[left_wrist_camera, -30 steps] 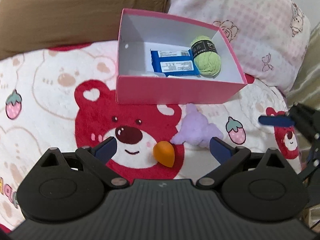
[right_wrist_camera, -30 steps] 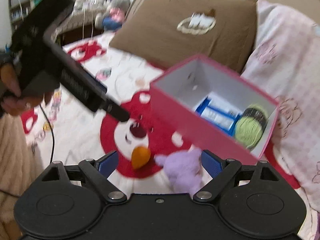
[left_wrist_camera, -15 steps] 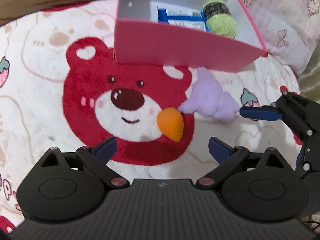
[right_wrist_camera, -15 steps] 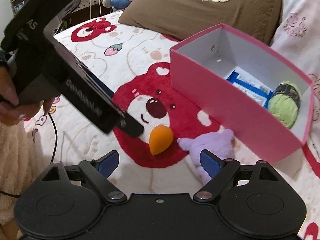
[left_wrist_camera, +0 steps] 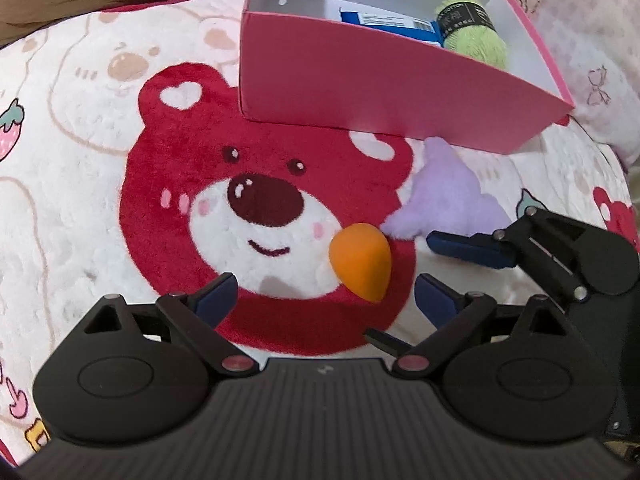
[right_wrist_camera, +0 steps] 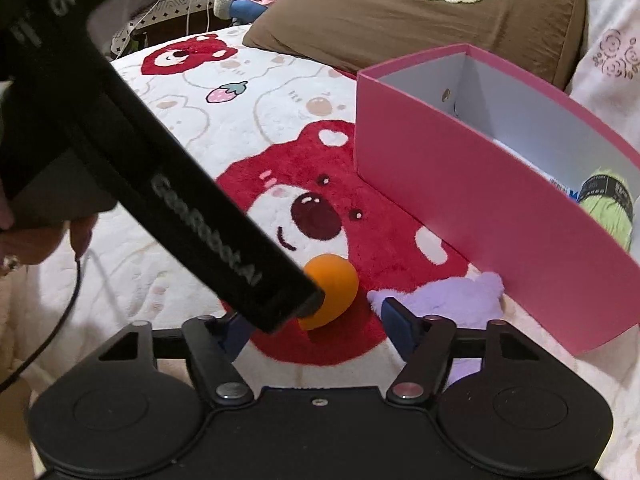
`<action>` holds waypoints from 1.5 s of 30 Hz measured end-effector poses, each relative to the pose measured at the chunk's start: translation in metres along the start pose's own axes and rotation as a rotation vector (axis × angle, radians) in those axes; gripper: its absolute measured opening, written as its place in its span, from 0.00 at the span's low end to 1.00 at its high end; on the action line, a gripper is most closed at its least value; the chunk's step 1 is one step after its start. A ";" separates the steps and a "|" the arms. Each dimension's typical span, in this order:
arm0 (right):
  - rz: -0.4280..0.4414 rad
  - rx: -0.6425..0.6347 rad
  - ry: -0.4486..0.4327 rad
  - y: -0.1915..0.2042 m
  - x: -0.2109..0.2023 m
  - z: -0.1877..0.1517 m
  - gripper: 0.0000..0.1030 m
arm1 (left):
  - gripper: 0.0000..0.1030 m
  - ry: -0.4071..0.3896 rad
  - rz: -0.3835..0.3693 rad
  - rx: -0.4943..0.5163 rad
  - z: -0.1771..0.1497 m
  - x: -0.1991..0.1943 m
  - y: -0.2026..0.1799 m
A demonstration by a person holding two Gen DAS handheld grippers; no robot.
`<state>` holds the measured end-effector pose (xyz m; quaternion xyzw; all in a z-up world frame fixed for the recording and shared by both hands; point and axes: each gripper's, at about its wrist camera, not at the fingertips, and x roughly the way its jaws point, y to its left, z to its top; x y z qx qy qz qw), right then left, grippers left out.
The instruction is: Organize objects
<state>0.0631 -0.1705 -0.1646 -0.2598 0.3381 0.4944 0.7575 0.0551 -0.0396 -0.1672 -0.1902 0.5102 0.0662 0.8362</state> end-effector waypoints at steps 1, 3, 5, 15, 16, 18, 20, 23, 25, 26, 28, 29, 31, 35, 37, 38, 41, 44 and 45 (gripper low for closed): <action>0.001 0.008 -0.003 -0.001 0.003 -0.001 0.68 | 0.93 0.005 -0.005 -0.005 0.000 0.002 0.001; 0.007 0.018 -0.009 -0.002 0.008 -0.003 0.65 | 0.93 0.017 -0.017 -0.022 0.000 0.007 0.004; -0.001 0.021 -0.013 -0.002 0.012 -0.005 0.63 | 0.93 0.018 -0.030 -0.038 -0.001 0.012 0.005; -0.010 0.057 -0.030 -0.004 0.026 -0.010 0.43 | 0.54 -0.002 -0.077 -0.069 0.002 0.029 0.004; -0.009 0.064 -0.035 -0.005 0.026 -0.010 0.42 | 0.52 -0.002 -0.090 -0.072 0.002 0.030 0.004; 0.000 0.075 -0.038 -0.006 0.027 -0.011 0.38 | 0.41 -0.002 -0.111 -0.079 0.001 0.031 0.003; -0.005 0.075 -0.039 -0.005 0.028 -0.011 0.38 | 0.33 -0.006 -0.131 -0.077 0.002 0.030 0.001; -0.009 0.076 -0.044 -0.006 0.027 -0.010 0.38 | 0.31 -0.017 -0.134 -0.061 0.001 0.029 -0.002; -0.011 0.081 -0.048 -0.006 0.026 -0.009 0.38 | 0.31 -0.017 -0.138 -0.064 0.001 0.029 -0.001; -0.013 0.084 -0.048 -0.006 0.026 -0.009 0.38 | 0.31 -0.016 -0.141 -0.066 0.002 0.029 -0.001; -0.020 0.085 -0.049 -0.005 0.026 -0.009 0.38 | 0.31 -0.018 -0.145 -0.065 0.001 0.028 -0.001; -0.024 0.083 -0.049 -0.004 0.026 -0.008 0.38 | 0.31 -0.019 -0.146 -0.063 0.001 0.027 -0.001; -0.030 0.076 -0.051 -0.002 0.023 -0.007 0.38 | 0.31 -0.024 -0.150 -0.050 0.000 0.023 -0.003; -0.036 0.080 -0.061 -0.004 0.016 -0.005 0.39 | 0.31 -0.024 -0.169 -0.044 -0.002 0.018 -0.005; -0.039 0.081 -0.068 -0.005 0.012 -0.004 0.39 | 0.31 -0.029 -0.172 -0.033 -0.002 0.016 -0.007; -0.041 0.080 -0.071 -0.005 0.010 -0.004 0.39 | 0.31 -0.033 -0.173 -0.028 -0.003 0.014 -0.008; -0.046 0.077 -0.081 -0.006 0.005 -0.003 0.39 | 0.31 -0.039 -0.180 -0.018 -0.003 0.011 -0.010; -0.059 0.067 -0.093 -0.006 0.000 -0.002 0.39 | 0.31 -0.058 -0.180 0.002 -0.004 0.006 -0.013; -0.061 0.065 -0.098 -0.007 -0.002 -0.002 0.39 | 0.31 -0.064 -0.181 0.007 -0.004 0.005 -0.014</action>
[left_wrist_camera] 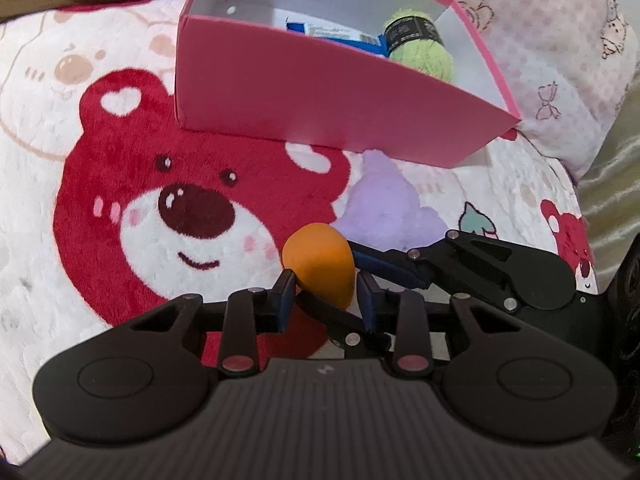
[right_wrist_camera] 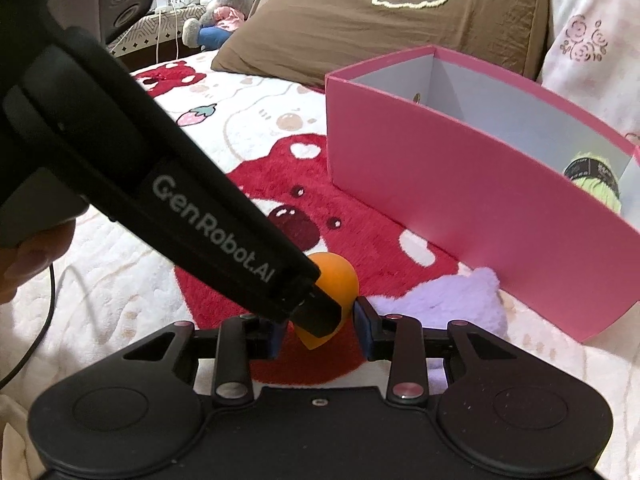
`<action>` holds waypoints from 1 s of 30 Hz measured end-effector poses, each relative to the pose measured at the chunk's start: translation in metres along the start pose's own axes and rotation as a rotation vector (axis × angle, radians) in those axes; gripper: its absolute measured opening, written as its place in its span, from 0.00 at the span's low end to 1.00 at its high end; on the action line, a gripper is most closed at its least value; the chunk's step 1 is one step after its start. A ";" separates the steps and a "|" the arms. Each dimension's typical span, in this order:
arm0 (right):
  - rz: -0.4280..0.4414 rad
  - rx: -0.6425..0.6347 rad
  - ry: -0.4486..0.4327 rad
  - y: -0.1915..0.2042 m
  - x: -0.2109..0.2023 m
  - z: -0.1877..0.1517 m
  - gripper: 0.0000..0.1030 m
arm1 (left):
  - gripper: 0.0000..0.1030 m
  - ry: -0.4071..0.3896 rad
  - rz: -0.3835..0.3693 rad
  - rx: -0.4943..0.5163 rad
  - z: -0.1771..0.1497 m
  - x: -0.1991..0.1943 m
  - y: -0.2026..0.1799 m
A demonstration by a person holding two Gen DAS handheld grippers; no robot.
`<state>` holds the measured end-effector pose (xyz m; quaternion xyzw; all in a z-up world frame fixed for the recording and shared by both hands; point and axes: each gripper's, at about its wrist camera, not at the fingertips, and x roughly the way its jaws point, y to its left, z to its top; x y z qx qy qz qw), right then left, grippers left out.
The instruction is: Organize objects
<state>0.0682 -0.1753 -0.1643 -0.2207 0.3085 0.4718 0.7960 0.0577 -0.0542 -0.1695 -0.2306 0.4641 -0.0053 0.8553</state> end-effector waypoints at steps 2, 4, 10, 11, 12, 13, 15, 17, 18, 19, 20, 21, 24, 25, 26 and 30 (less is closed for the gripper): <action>-0.005 -0.002 -0.011 -0.001 -0.004 0.002 0.39 | 0.31 -0.013 -0.001 0.016 0.000 -0.003 -0.003; -0.012 -0.007 -0.022 -0.003 -0.008 0.003 0.39 | 0.31 -0.025 -0.004 0.028 0.000 -0.006 -0.005; -0.032 -0.022 -0.056 -0.007 -0.023 0.007 0.39 | 0.31 -0.062 -0.012 0.076 -0.002 -0.018 -0.016; -0.034 -0.022 -0.061 -0.008 -0.024 0.007 0.39 | 0.31 -0.070 -0.010 0.089 -0.003 -0.020 -0.018; -0.036 -0.021 -0.066 -0.009 -0.028 0.006 0.39 | 0.31 -0.075 -0.009 0.099 -0.004 -0.022 -0.021; -0.039 -0.021 -0.070 -0.008 -0.030 0.008 0.39 | 0.31 -0.080 -0.008 0.107 -0.004 -0.024 -0.023; -0.045 -0.026 -0.078 -0.016 -0.035 0.007 0.39 | 0.31 -0.082 -0.007 0.115 -0.005 -0.028 -0.028; -0.051 -0.031 -0.083 -0.016 -0.039 0.008 0.39 | 0.31 -0.087 -0.007 0.128 -0.005 -0.031 -0.033; -0.054 -0.031 -0.087 -0.012 -0.045 0.004 0.39 | 0.31 -0.091 -0.009 0.134 -0.005 -0.033 -0.035; -0.060 -0.033 -0.094 -0.011 -0.048 0.004 0.39 | 0.31 -0.095 -0.012 0.136 -0.004 -0.035 -0.036; -0.066 -0.036 -0.101 -0.011 -0.050 0.004 0.39 | 0.31 -0.099 -0.015 0.139 -0.004 -0.037 -0.038; -0.072 -0.038 -0.106 -0.011 -0.052 0.005 0.39 | 0.31 -0.103 -0.017 0.142 -0.003 -0.039 -0.040; -0.086 -0.046 -0.121 -0.016 -0.054 0.010 0.39 | 0.31 -0.114 -0.025 0.150 -0.001 -0.043 -0.045; -0.092 -0.052 -0.126 -0.015 -0.058 0.010 0.39 | 0.31 -0.115 -0.028 0.155 0.000 -0.045 -0.048; -0.098 -0.057 -0.129 -0.016 -0.060 0.011 0.39 | 0.31 -0.116 -0.030 0.157 0.001 -0.046 -0.050; -0.105 -0.067 -0.132 -0.019 -0.072 0.014 0.39 | 0.31 -0.107 -0.030 0.173 0.005 -0.051 -0.058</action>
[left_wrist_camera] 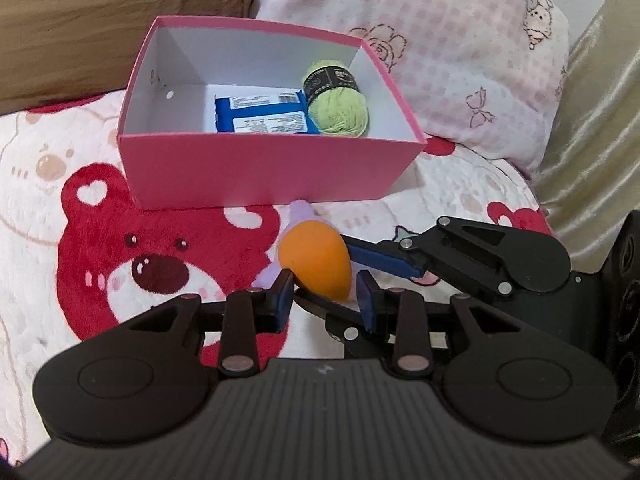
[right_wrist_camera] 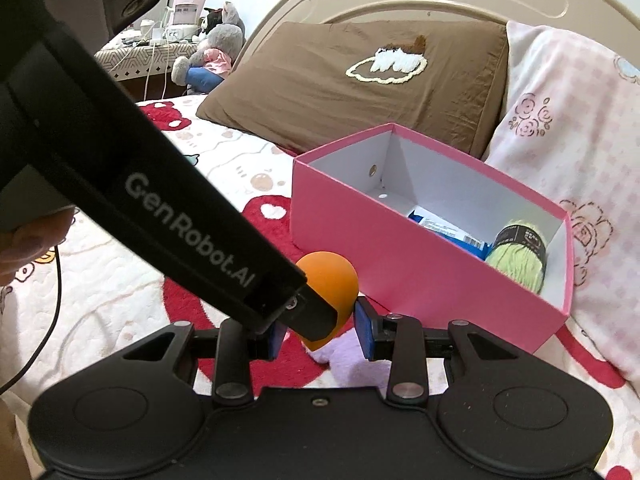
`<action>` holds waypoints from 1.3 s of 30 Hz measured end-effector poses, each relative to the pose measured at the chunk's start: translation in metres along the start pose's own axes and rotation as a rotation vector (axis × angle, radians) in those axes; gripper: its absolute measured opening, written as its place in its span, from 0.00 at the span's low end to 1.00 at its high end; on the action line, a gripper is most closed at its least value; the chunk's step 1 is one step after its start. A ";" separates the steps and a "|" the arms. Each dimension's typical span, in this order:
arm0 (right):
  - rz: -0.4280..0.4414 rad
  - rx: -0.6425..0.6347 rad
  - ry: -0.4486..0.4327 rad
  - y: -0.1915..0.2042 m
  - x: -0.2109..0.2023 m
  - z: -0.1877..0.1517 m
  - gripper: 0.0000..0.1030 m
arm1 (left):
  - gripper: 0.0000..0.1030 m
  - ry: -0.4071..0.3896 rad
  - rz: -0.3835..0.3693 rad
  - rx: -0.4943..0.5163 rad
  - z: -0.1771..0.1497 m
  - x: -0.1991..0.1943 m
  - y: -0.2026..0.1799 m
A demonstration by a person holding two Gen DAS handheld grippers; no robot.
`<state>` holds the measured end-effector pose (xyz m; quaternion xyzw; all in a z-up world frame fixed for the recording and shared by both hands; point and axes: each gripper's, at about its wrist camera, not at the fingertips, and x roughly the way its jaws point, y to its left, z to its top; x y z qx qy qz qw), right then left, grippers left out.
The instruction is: Organize objects
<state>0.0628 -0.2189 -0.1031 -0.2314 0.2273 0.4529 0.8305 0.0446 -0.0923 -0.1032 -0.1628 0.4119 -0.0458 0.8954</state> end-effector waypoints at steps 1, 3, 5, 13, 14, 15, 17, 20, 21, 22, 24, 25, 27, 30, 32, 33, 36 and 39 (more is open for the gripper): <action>-0.001 -0.001 0.000 -0.002 -0.002 0.002 0.39 | 0.31 0.002 0.004 0.001 0.002 -0.001 -0.002; -0.002 0.000 -0.010 -0.002 -0.008 0.002 0.39 | 0.31 -0.003 0.013 0.015 0.007 -0.004 -0.006; -0.008 0.010 -0.029 -0.006 -0.011 0.005 0.39 | 0.31 -0.010 0.015 0.017 0.012 -0.007 -0.009; 0.011 -0.011 -0.055 -0.024 -0.022 0.033 0.39 | 0.31 -0.037 0.026 0.016 0.038 -0.030 -0.015; 0.013 -0.006 -0.058 -0.027 -0.023 0.038 0.39 | 0.31 -0.037 0.023 0.010 0.043 -0.032 -0.015; 0.016 0.000 -0.059 -0.029 -0.023 0.042 0.39 | 0.31 -0.038 0.020 0.006 0.047 -0.033 -0.015; 0.017 0.018 -0.061 -0.033 -0.025 0.049 0.39 | 0.31 -0.036 0.014 0.001 0.055 -0.036 -0.014; 0.034 0.041 -0.058 -0.042 -0.025 0.060 0.39 | 0.31 -0.015 0.006 -0.013 0.069 -0.038 -0.014; 0.041 0.045 -0.055 -0.045 -0.024 0.063 0.39 | 0.31 -0.008 0.002 -0.018 0.074 -0.038 -0.013; 0.051 0.051 -0.048 -0.049 -0.023 0.067 0.39 | 0.31 -0.002 -0.003 -0.025 0.079 -0.037 -0.012; 0.060 0.054 -0.034 -0.056 -0.021 0.074 0.39 | 0.31 0.004 -0.018 -0.044 0.091 -0.035 -0.009; 0.064 0.054 -0.023 -0.059 -0.019 0.079 0.39 | 0.31 0.005 -0.027 -0.052 0.096 -0.034 -0.008; 0.067 0.046 0.004 -0.065 -0.016 0.089 0.39 | 0.31 0.004 -0.042 -0.066 0.106 -0.033 -0.006; 0.073 0.035 0.039 -0.075 -0.012 0.102 0.39 | 0.31 0.011 -0.067 -0.086 0.121 -0.030 -0.004; 0.074 0.032 0.070 -0.082 -0.009 0.111 0.39 | 0.31 0.008 -0.092 -0.107 0.131 -0.027 -0.001; 0.069 0.022 0.083 -0.084 -0.008 0.115 0.39 | 0.31 0.000 -0.103 -0.110 0.135 -0.026 0.000; 0.065 0.009 0.123 -0.094 -0.003 0.129 0.39 | 0.30 -0.019 -0.116 -0.123 0.146 -0.024 0.003; 0.085 0.037 0.167 -0.107 0.008 0.141 0.39 | 0.30 -0.020 -0.122 -0.145 0.156 -0.019 0.008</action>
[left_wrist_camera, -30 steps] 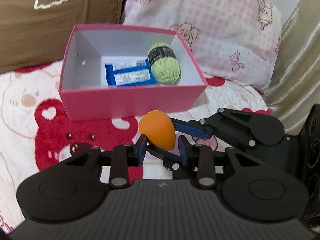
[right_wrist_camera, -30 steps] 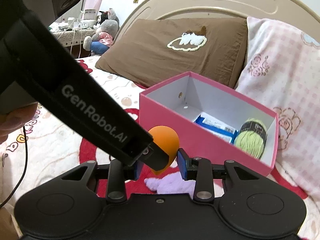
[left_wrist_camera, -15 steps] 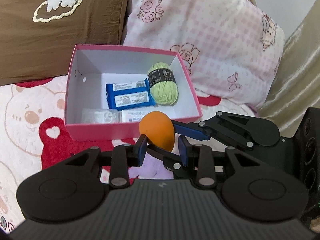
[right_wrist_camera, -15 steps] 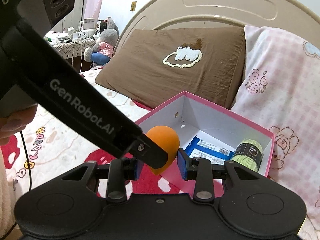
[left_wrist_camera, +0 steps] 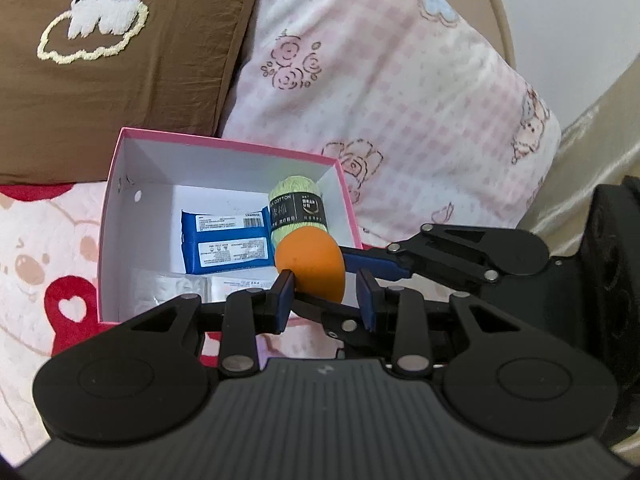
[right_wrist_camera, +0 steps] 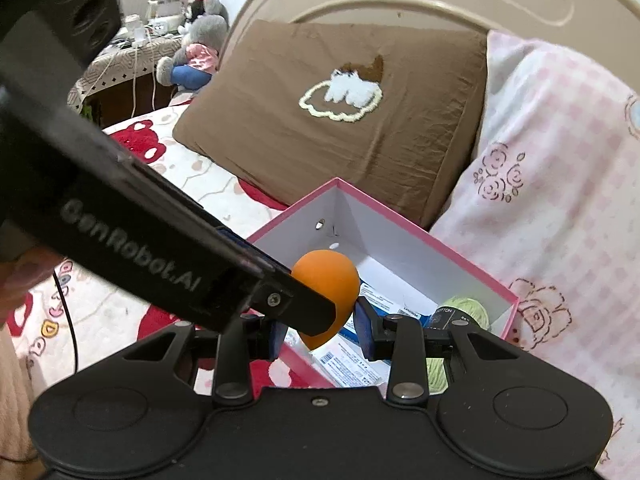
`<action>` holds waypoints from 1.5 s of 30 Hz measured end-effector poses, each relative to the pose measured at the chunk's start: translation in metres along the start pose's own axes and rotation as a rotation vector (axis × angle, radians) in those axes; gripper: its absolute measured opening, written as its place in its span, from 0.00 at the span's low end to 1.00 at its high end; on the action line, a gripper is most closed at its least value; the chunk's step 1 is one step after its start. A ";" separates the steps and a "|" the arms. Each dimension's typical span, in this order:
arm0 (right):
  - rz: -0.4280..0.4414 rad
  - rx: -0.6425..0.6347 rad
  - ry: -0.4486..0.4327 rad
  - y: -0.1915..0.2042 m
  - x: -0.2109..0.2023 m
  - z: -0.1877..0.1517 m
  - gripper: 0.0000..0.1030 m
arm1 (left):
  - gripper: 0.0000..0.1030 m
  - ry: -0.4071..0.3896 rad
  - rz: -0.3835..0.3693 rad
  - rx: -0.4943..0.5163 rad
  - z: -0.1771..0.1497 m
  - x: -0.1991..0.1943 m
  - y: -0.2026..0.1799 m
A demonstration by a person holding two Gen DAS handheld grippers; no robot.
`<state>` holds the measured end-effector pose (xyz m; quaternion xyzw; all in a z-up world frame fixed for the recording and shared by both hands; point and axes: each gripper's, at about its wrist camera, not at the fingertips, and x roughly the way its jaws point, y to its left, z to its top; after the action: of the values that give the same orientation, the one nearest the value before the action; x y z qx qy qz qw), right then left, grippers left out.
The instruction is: Organize objects
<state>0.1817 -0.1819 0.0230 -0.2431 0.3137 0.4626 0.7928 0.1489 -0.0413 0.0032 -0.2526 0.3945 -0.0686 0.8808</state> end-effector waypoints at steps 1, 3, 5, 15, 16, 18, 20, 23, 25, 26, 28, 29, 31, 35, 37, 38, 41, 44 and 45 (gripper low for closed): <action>0.006 0.015 0.011 -0.004 0.003 0.003 0.39 | 0.30 0.002 0.008 0.000 0.003 0.003 0.000; 0.020 0.059 0.017 -0.012 0.011 0.006 0.39 | 0.31 0.012 0.027 -0.005 0.010 0.010 0.003; 0.028 0.107 0.006 -0.021 0.021 0.005 0.39 | 0.31 0.023 0.039 0.003 0.016 0.020 0.006; -0.003 0.202 0.014 -0.060 0.085 -0.006 0.38 | 0.31 0.052 0.010 -0.049 0.041 0.095 0.050; -0.011 0.203 0.023 -0.065 0.091 -0.006 0.38 | 0.31 0.052 0.007 -0.055 0.042 0.101 0.054; -0.009 0.218 0.051 -0.074 0.103 -0.003 0.38 | 0.30 0.054 -0.002 -0.078 0.046 0.114 0.065; -0.010 0.209 0.073 -0.080 0.113 -0.002 0.38 | 0.30 0.067 -0.021 -0.112 0.047 0.126 0.074; -0.018 0.140 0.110 -0.084 0.125 -0.005 0.38 | 0.30 0.078 -0.040 -0.135 0.044 0.142 0.079; -0.024 0.125 0.131 -0.089 0.131 -0.007 0.38 | 0.30 0.073 -0.034 -0.128 0.042 0.147 0.079; -0.020 0.130 0.140 -0.091 0.133 -0.007 0.38 | 0.30 0.068 -0.033 -0.129 0.043 0.150 0.080; -0.025 0.121 0.148 -0.094 0.138 -0.006 0.38 | 0.30 0.060 -0.035 -0.143 0.044 0.154 0.085; -0.027 0.113 0.147 -0.094 0.141 -0.006 0.38 | 0.30 0.059 -0.038 -0.156 0.045 0.157 0.088; -0.026 0.103 0.151 -0.096 0.147 -0.005 0.38 | 0.30 0.059 -0.037 -0.174 0.046 0.162 0.094; -0.018 0.110 0.164 -0.101 0.162 -0.003 0.38 | 0.30 0.055 -0.012 -0.195 0.048 0.173 0.105; -0.020 0.103 0.172 -0.102 0.171 -0.001 0.38 | 0.30 0.050 -0.015 -0.216 0.049 0.178 0.110; -0.024 0.099 0.179 -0.102 0.175 -0.001 0.38 | 0.30 0.048 -0.018 -0.228 0.049 0.181 0.113; -0.033 0.099 0.197 -0.104 0.186 -0.001 0.38 | 0.30 0.052 -0.020 -0.259 0.049 0.188 0.121; -0.041 0.091 0.218 -0.104 0.194 -0.001 0.38 | 0.30 0.061 -0.007 -0.277 0.049 0.192 0.124; -0.045 0.083 0.222 -0.104 0.196 0.000 0.38 | 0.30 0.057 -0.001 -0.277 0.049 0.194 0.124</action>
<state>0.3469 -0.1152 -0.1093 -0.2670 0.4130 0.4015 0.7726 0.3061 0.0229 -0.1593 -0.3700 0.4251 -0.0209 0.8258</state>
